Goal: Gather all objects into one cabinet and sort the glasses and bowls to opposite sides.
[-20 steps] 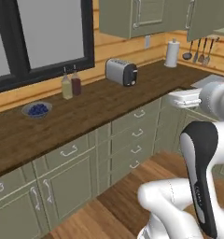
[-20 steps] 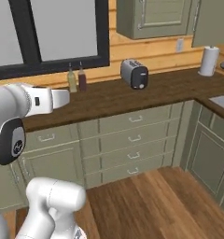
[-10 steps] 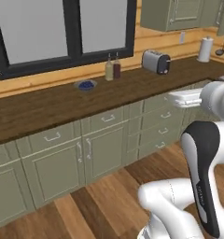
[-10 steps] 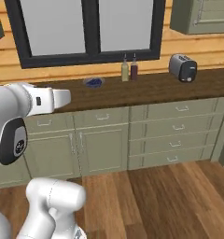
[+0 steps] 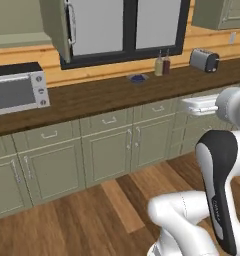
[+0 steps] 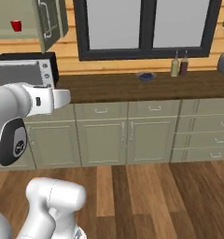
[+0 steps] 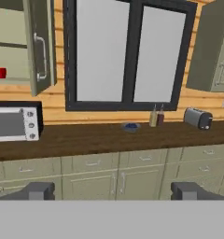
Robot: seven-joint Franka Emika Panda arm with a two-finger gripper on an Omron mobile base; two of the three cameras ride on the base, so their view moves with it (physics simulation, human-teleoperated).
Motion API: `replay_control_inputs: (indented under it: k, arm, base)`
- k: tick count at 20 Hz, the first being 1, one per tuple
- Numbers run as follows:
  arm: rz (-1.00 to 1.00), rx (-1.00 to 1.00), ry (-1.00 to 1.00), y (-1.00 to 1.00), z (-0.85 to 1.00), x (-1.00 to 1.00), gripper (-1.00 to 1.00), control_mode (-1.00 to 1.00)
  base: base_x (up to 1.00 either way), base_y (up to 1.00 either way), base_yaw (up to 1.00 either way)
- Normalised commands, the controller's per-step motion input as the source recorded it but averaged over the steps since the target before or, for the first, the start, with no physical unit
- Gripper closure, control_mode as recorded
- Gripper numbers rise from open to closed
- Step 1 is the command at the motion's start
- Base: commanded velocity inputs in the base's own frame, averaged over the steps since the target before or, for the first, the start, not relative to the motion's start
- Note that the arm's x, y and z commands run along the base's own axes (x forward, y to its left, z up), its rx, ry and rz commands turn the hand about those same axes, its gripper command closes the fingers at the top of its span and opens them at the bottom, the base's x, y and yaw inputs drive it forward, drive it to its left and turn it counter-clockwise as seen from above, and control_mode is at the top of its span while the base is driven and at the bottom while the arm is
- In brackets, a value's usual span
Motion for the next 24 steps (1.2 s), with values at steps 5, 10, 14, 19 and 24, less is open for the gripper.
replay_control_inputs:
  k: [5,10,14,19,24]
  arm:
    - [0.0,0.0,0.0,0.0,0.0,0.0,-1.0,1.0]
    - [0.0,0.0,0.0,0.0,0.0,0.0,-1.0,1.0]
    - [0.0,0.0,0.0,0.0,0.0,0.0,-1.0,1.0]
    - [0.0,0.0,0.0,0.0,0.0,0.0,-1.0,1.0]
    - [0.0,0.0,0.0,0.0,0.0,0.0,-1.0,1.0]
  base:
    - [-0.46,1.0,0.24]
    - [-0.28,1.0,0.2]
    - [0.0,0.97,0.16]
    - [0.46,0.43,0.21]
    - [0.77,0.0,0.19]
